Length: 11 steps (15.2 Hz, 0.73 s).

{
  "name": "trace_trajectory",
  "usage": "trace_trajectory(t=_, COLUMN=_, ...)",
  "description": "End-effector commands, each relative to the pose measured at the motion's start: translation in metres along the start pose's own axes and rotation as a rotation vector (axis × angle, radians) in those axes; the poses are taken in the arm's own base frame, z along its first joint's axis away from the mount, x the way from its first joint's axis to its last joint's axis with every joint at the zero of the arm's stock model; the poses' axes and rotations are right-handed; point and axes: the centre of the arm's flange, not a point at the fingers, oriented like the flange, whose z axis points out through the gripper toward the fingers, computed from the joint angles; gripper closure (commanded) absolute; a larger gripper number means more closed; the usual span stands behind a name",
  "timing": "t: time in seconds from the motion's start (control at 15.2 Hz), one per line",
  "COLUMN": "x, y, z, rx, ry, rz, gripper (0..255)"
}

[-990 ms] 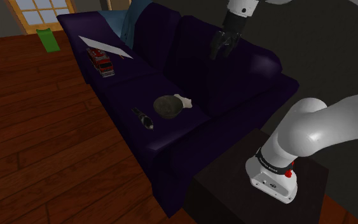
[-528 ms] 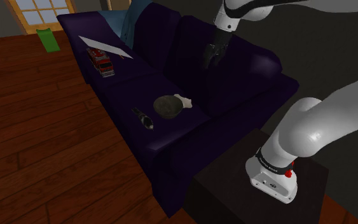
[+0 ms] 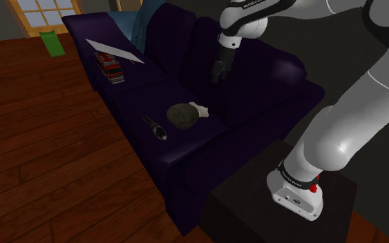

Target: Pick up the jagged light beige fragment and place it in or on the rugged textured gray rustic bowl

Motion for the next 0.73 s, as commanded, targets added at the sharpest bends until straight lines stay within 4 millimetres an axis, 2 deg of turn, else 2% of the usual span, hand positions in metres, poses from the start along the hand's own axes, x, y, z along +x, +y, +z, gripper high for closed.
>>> trace_trajectory(t=0.0, x=0.015, y=0.014, z=0.020, rx=0.007, ry=-0.019, rz=-0.033, gripper=0)
trace_trajectory(t=0.66, x=0.095, y=0.070, z=0.124, rx=0.045, ry=-0.108, rz=-0.184, gripper=0)
